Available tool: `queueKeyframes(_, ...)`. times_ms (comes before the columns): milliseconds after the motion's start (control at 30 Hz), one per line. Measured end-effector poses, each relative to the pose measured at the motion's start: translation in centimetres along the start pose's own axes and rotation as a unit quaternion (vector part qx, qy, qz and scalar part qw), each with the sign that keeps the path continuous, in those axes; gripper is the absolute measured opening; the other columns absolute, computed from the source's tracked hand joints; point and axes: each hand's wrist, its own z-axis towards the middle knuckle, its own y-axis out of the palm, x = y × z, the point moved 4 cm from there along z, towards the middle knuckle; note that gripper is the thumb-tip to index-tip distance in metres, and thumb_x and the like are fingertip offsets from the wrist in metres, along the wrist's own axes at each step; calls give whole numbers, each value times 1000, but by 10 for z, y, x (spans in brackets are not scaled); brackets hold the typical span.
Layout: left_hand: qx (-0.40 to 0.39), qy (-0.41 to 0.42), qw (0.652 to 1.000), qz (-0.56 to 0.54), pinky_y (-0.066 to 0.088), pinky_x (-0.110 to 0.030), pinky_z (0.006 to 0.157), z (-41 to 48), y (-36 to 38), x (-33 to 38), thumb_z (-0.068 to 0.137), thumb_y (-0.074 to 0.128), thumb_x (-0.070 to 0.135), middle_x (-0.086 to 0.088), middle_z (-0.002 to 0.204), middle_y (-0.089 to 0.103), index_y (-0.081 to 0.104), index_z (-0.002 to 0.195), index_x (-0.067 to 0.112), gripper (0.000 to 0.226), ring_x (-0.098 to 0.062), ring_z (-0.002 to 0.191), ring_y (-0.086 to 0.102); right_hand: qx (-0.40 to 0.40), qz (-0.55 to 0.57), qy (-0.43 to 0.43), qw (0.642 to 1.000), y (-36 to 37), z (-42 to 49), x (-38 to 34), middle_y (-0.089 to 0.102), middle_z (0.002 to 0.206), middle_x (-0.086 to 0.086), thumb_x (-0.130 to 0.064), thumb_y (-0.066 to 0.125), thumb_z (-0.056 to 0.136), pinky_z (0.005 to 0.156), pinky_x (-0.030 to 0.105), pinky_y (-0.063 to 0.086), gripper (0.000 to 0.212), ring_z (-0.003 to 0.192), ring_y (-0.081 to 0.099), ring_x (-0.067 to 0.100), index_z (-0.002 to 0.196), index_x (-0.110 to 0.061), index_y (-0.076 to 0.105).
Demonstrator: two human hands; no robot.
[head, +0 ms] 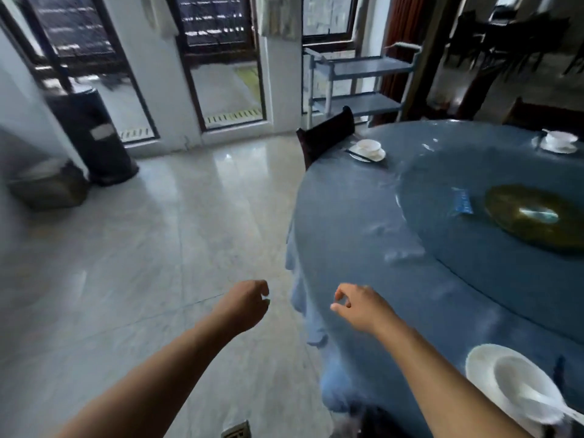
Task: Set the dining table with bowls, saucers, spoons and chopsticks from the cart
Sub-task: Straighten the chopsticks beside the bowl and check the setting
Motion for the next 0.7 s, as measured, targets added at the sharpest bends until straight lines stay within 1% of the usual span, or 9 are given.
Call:
queueKeyframes(67,5,-9,1000,12,44,-26,82,2,-18,-47,93,56,25,-6,114,70,66,115,15,26,-26,111,62,-7,-18,-19,1000,24,27,-49,71,103,8,-42,59,85,80,33,50,28,102,64,30,103,-21,63)
queueKeyframes(167,-3,-24,1000,18,45,-28,88,8,-36,-107,93,56,25,-7,116,69,64,117,14,27,-27,112,62,-28,-43,-55,997,60,60,-123,68,112,9,-40,54,83,82,36,50,27,106,62,32,103,-23,62)
queueKeyframes(267,-5,-53,998,15,47,-31,91,22,-53,-148,93,55,25,-8,120,67,62,120,15,30,-27,114,61,-46,-38,-61,996,76,93,-174,69,105,5,-43,49,79,78,35,49,31,99,63,30,100,-24,61)
queueKeyframes(333,-1,-62,998,12,50,-33,92,42,-65,-171,93,55,26,-8,121,67,61,122,15,31,-28,113,61,-57,-38,-73,995,75,123,-197,69,102,4,-47,48,80,73,34,48,35,95,64,27,106,-26,59)
queueKeyframes(400,3,-60,998,20,50,-34,92,69,-77,-189,94,56,26,-8,121,67,60,124,13,33,-27,113,62,-62,-45,-78,994,71,157,-209,69,105,3,-50,50,84,71,32,48,40,94,63,24,114,-25,57)
queueKeyframes(500,-4,-54,998,31,51,-35,91,122,-88,-211,94,55,26,-10,120,66,60,125,10,34,-29,112,62,-53,-62,-85,993,68,215,-214,66,111,3,-51,51,88,79,36,52,44,98,62,23,120,-22,56)
queueKeyframes(600,-12,-42,998,45,51,-38,92,194,-99,-231,94,55,27,-11,119,66,60,124,10,34,-30,112,62,-54,-82,-88,991,65,290,-214,60,121,4,-50,51,90,86,38,51,45,105,60,24,123,-20,54)
queueKeyframes(700,-10,-40,998,49,51,-39,93,278,-114,-246,94,55,28,-10,119,66,60,123,10,35,-31,113,62,-53,-87,-81,991,56,371,-212,61,122,5,-50,51,90,83,36,50,46,104,60,25,123,-19,53)
